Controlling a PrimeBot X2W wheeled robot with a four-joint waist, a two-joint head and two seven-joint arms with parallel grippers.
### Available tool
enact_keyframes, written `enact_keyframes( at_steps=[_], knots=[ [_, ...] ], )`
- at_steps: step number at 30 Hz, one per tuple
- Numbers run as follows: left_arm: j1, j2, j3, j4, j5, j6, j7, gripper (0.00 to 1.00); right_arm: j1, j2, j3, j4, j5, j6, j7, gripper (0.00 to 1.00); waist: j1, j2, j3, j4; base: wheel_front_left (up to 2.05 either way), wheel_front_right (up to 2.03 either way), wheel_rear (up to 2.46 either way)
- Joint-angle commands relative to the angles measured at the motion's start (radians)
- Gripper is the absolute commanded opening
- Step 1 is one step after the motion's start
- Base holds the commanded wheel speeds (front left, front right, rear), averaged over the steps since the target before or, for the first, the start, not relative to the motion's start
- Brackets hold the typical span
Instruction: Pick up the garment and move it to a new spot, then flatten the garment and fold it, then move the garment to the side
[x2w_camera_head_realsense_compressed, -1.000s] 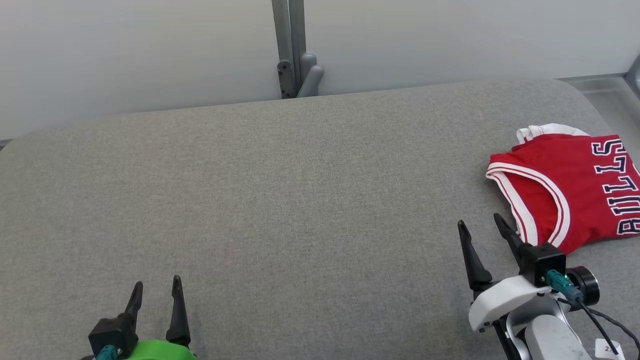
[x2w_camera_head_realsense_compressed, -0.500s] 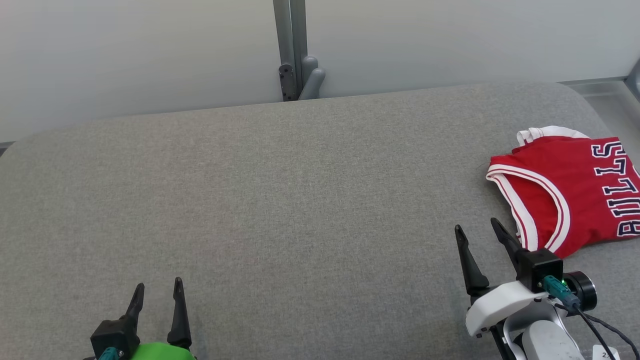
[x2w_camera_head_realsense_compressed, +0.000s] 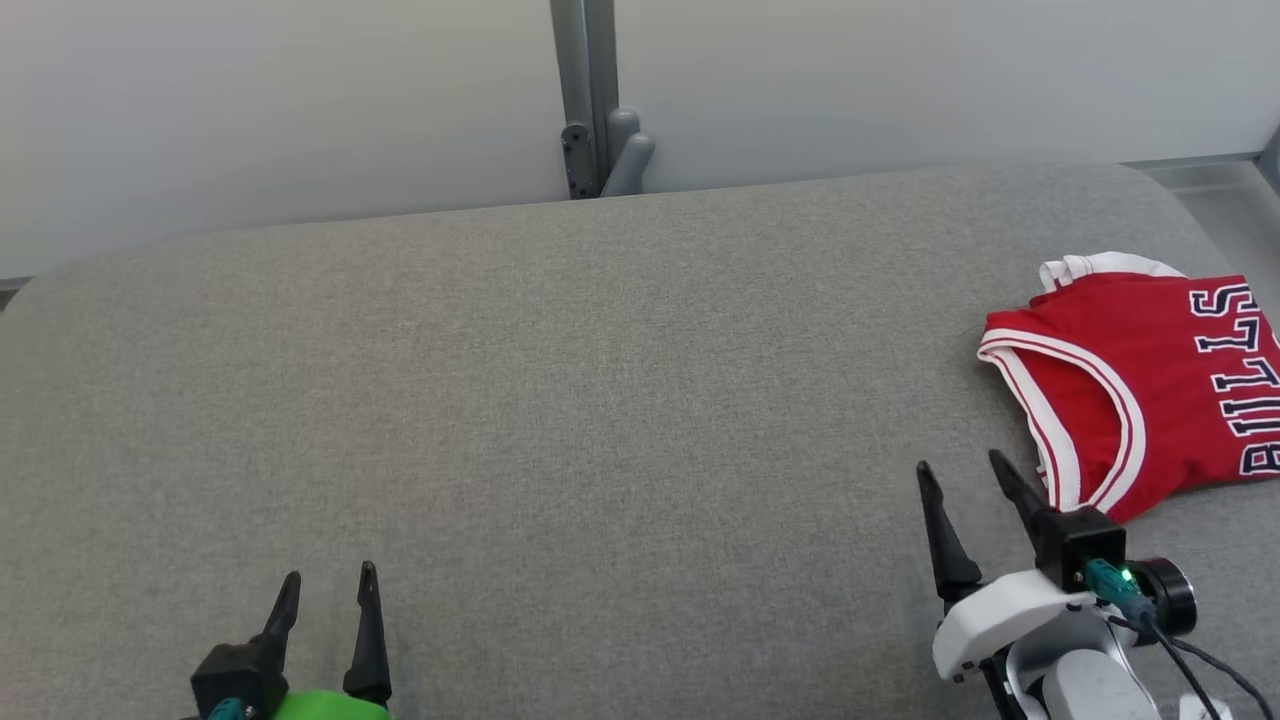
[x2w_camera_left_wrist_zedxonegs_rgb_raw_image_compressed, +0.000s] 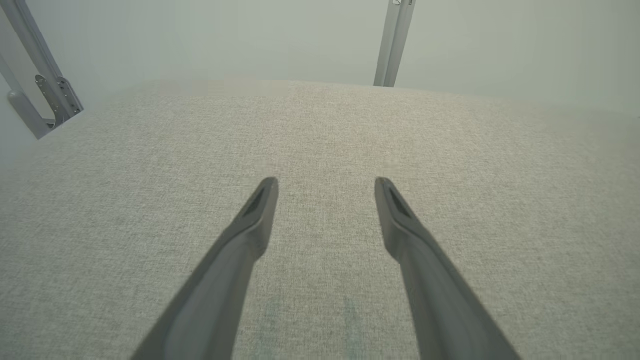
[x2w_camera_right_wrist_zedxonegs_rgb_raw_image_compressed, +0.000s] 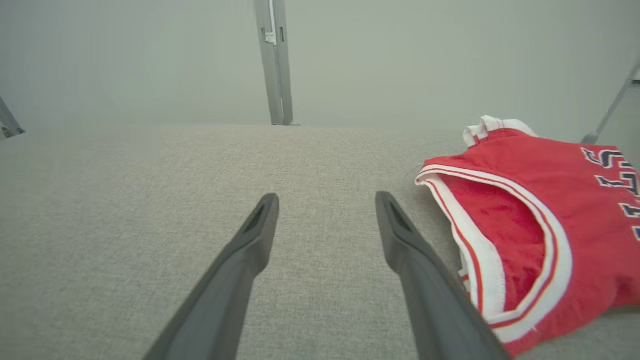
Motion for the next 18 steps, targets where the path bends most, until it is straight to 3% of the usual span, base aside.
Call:
enact_keyframes(
  at_steps=[1, 11, 12, 18],
  knots=[
    [0.007, 0.006, 0.01, 0.002, -0.002, 0.003, 0.0, 1.0, 0.001, -0.002, 0.011, 0.002, -0.001, 0.001, -0.002, 1.0, 0.0, 0.0, 0.004, -0.079, 0.0, 0.0, 0.0],
    [0.0, 0.005, -0.004, 0.002, -0.022, -0.005, 0.0, 1.0, -0.003, -0.001, 0.012, -0.005, 0.031, -0.002, -0.002, 1.0, 0.0, 0.0, 0.01, -0.081, 0.0, 0.0, 0.0],
    [0.0, 0.0, -0.005, 0.003, -0.018, -0.002, 0.0, 0.0, -0.001, 0.001, 0.01, -0.004, 0.026, 0.0, 0.0, 0.0, 0.0, 0.0, 0.008, -0.077, 0.0, 0.0, 0.0],
    [0.001, -0.007, 0.001, 0.044, -0.045, -0.005, 0.012, 0.0, 0.022, 0.007, 0.004, 0.033, 0.055, 0.0, 0.012, 0.0, 0.0, 0.0, 0.009, -0.077, 0.0, 0.0, 0.0]
  ],
)
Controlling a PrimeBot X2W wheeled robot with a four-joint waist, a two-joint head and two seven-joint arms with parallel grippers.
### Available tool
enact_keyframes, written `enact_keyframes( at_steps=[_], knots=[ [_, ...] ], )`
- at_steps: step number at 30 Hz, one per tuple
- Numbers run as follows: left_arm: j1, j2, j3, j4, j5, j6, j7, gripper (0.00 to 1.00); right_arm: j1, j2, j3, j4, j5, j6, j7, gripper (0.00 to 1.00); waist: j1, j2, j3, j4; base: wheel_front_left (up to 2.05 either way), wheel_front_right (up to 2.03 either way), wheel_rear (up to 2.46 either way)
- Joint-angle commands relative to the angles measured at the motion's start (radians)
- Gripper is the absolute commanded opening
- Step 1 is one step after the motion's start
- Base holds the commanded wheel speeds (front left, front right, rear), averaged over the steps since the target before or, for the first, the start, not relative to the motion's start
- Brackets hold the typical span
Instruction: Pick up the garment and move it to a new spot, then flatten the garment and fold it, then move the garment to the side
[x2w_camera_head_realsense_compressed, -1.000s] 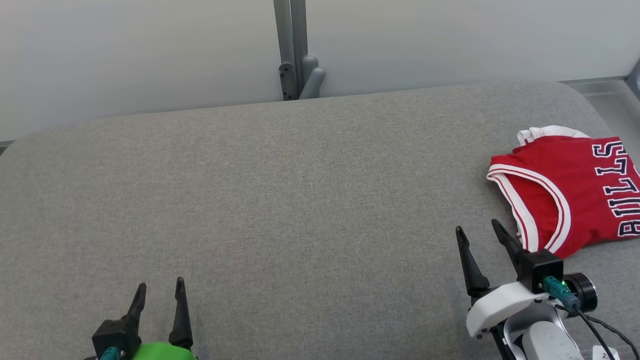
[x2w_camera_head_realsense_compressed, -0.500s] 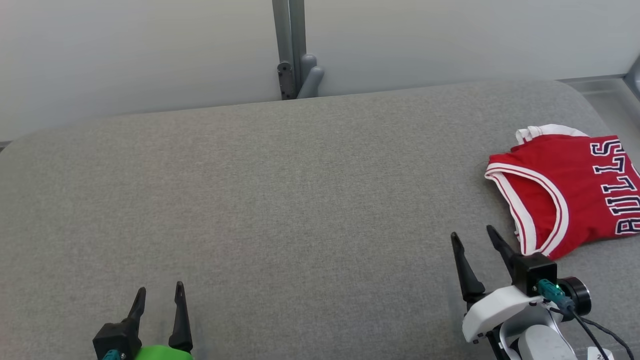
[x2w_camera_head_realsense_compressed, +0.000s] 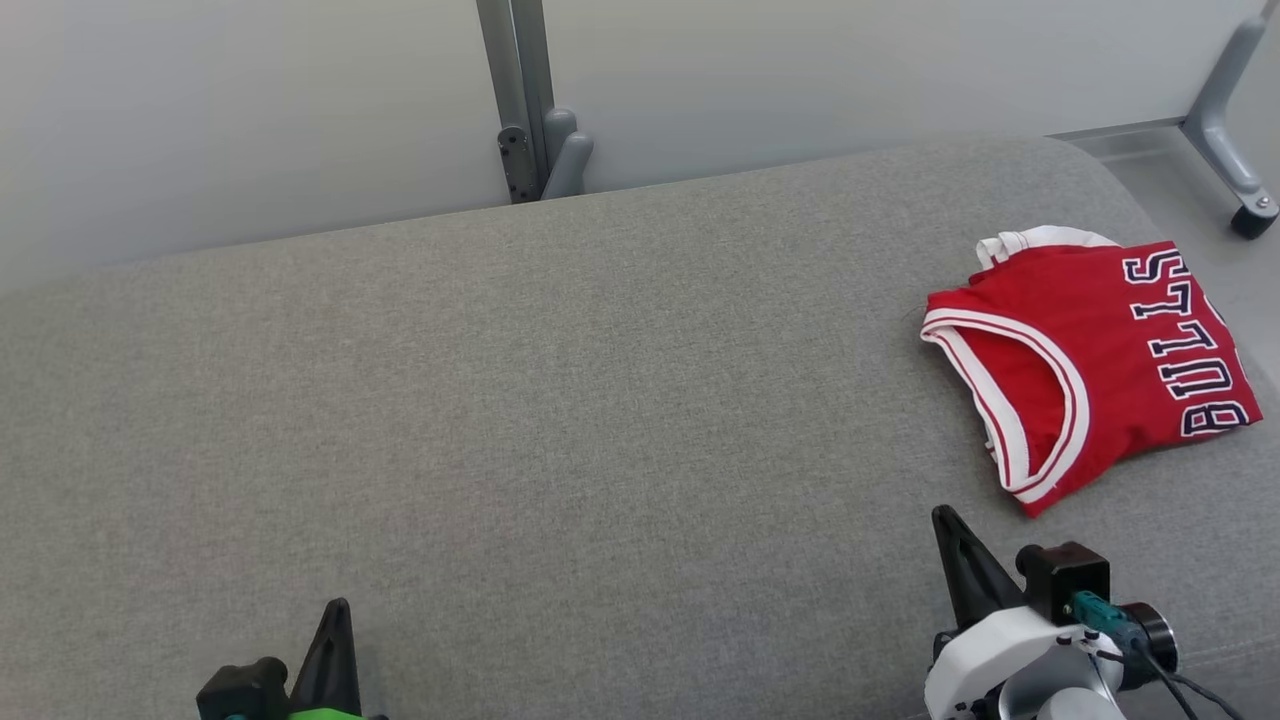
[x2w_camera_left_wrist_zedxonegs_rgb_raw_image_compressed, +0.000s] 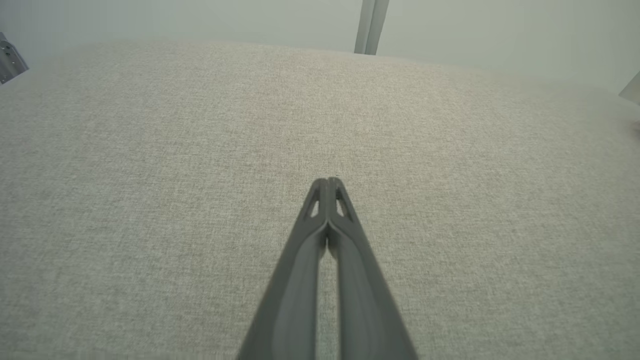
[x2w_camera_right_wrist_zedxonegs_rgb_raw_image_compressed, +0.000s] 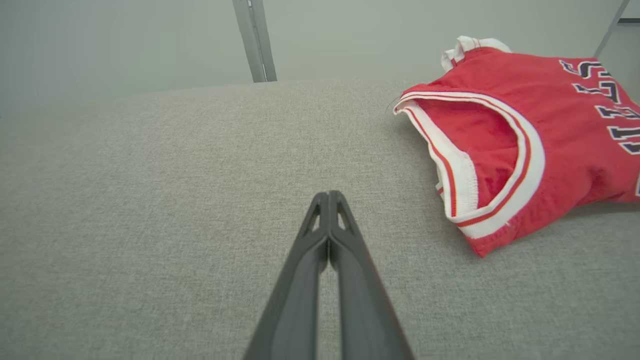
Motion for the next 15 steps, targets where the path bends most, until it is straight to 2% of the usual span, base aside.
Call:
enact_keyframes(
  at_steps=[1, 15],
  knots=[
    [-0.016, 0.002, 0.01, -0.01, -0.042, -0.002, 0.012, 0.0, -0.018, -0.001, -0.01, -0.012, 0.047, 0.0, 0.012, 0.0, 0.0, 0.0, 0.0, 0.002, 0.0, 0.0, 0.0],
    [-0.041, 0.004, 0.026, -0.045, -0.297, -0.014, 0.076, 0.0, -0.019, -0.003, -0.04, -0.048, 0.327, 0.0, 0.078, 0.0, 0.0, 0.0, 0.0, 0.016, 0.0, 0.0, 0.0]
  ],
)
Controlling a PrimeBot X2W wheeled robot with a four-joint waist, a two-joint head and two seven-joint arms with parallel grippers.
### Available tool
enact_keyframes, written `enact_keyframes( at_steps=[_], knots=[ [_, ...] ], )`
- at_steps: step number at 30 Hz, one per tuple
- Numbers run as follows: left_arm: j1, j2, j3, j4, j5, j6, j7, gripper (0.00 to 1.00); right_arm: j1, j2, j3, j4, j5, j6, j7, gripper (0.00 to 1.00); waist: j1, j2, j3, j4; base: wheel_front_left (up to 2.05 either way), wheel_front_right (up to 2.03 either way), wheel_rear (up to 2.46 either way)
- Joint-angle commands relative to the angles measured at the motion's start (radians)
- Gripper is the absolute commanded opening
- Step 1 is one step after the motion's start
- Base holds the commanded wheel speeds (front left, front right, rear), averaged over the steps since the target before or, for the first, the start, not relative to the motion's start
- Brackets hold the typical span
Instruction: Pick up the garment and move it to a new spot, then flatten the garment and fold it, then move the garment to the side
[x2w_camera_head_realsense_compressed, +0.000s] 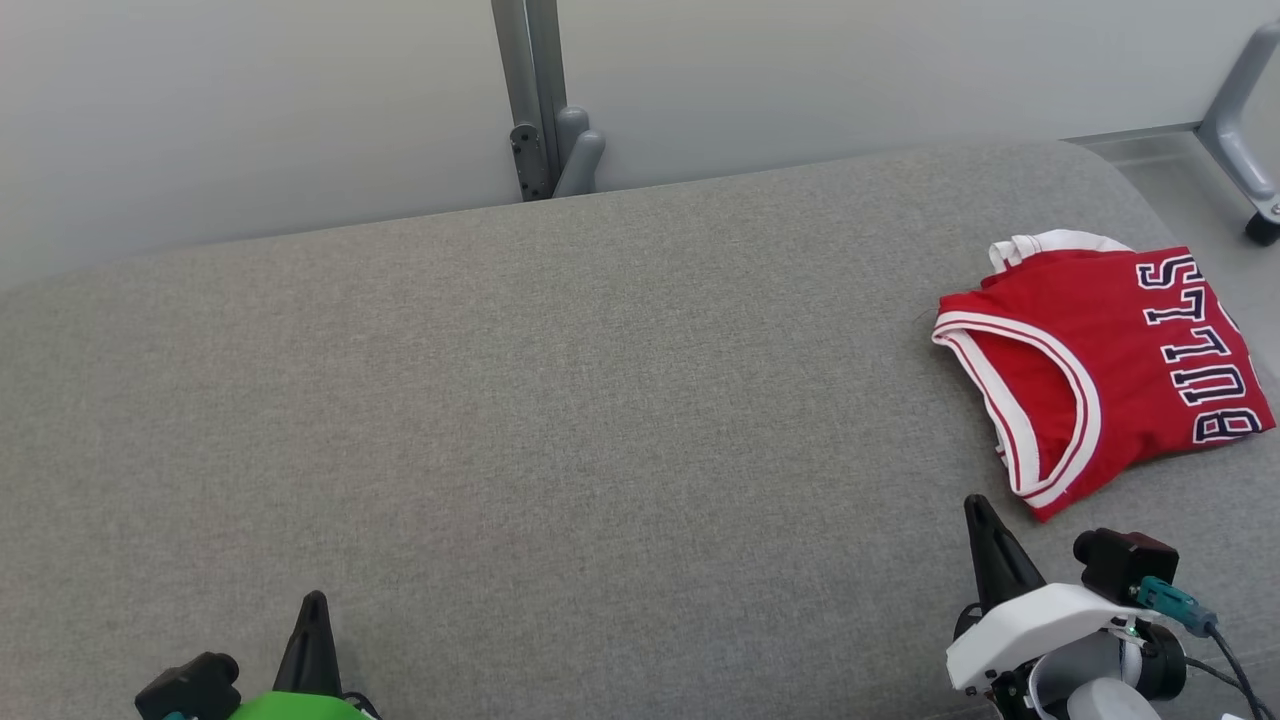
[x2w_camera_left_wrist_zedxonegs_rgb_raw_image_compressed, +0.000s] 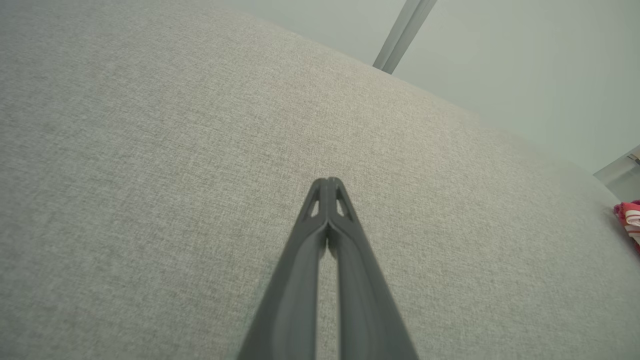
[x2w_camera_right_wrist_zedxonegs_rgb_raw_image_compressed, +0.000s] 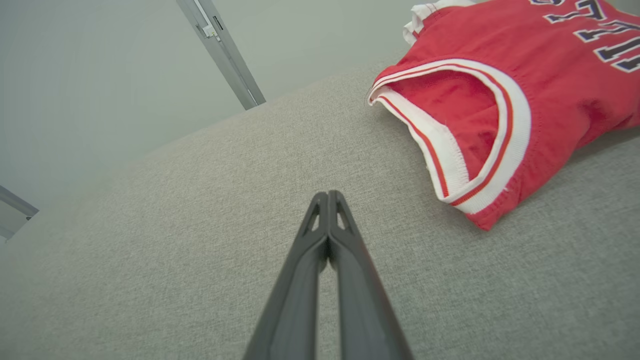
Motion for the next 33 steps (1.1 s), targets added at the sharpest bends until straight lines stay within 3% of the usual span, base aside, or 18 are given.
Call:
enact_keyframes(
  at_steps=[1, 33],
  knots=[
    [-0.036, 0.004, 0.007, -0.02, -0.046, -0.005, 0.008, 0.0, -0.022, -0.003, -0.008, -0.023, 0.049, 0.0, 0.01, 0.0, 0.0, 0.0, 0.0, 0.002, 0.0, 0.0, 0.0],
    [-0.083, 0.008, 0.042, -0.072, -0.478, -0.026, 0.123, 0.0, -0.031, -0.006, -0.065, -0.077, 0.524, -0.001, 0.127, 0.0, 0.0, 0.0, 0.0, 0.033, 0.0, 0.0, 0.0]
  ],
)
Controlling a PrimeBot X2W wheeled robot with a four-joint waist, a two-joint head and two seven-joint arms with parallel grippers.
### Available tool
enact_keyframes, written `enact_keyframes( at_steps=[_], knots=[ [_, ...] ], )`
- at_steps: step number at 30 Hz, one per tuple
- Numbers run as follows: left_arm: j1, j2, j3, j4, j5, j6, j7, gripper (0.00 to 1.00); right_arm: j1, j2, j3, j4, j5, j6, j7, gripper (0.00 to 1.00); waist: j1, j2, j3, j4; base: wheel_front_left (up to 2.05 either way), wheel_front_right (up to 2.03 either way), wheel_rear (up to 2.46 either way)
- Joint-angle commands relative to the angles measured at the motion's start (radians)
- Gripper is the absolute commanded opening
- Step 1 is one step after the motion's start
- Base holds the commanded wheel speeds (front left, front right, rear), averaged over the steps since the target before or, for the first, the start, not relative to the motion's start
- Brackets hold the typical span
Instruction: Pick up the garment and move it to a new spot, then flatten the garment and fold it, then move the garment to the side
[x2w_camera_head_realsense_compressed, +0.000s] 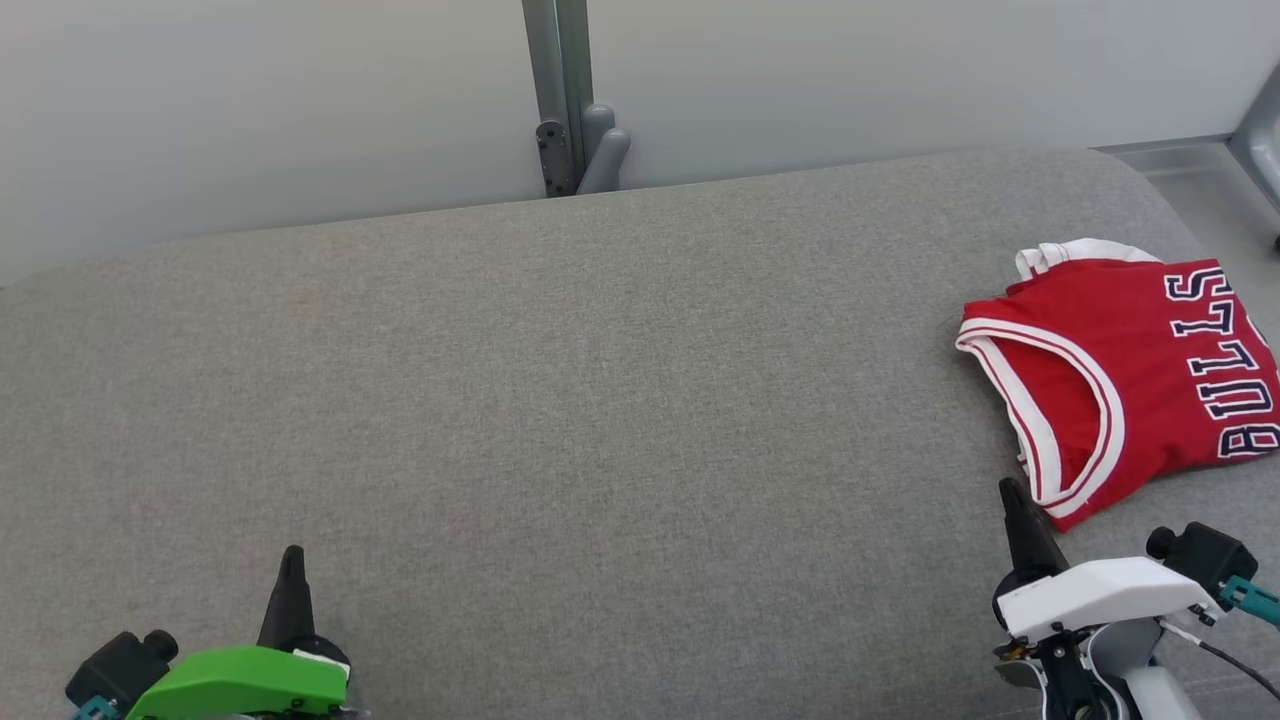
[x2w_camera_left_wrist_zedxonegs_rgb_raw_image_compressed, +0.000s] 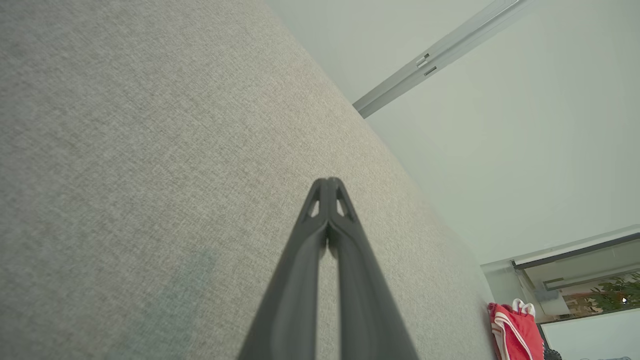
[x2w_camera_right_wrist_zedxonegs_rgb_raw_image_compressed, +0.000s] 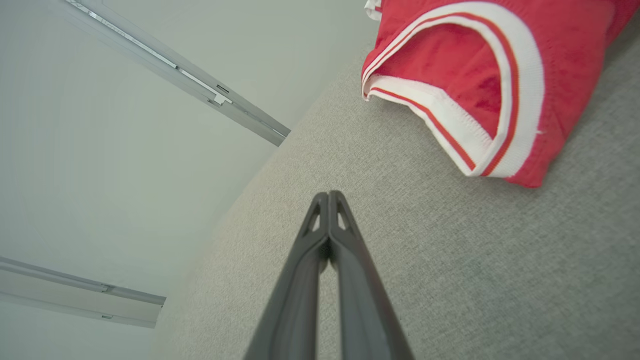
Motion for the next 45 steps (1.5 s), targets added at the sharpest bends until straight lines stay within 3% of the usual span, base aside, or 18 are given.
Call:
enact_keyframes(
  at_steps=[1, 45],
  knots=[
    [-0.029, 0.007, 0.005, -0.016, -0.027, -0.006, 0.006, 0.0, -0.025, -0.005, -0.006, -0.017, 0.03, 0.0, 0.007, 0.0, 0.0, -0.0001, 0.0, 0.001, 0.0, 0.0, 0.0],
    [-0.075, 0.011, 0.04, -0.065, -0.45, -0.027, 0.12, 0.0, -0.032, -0.008, -0.062, -0.067, 0.495, 0.0, 0.123, 0.0, 0.0, -0.0001, 0.0, 0.045, 0.0, 0.0, 0.0]
  ],
)
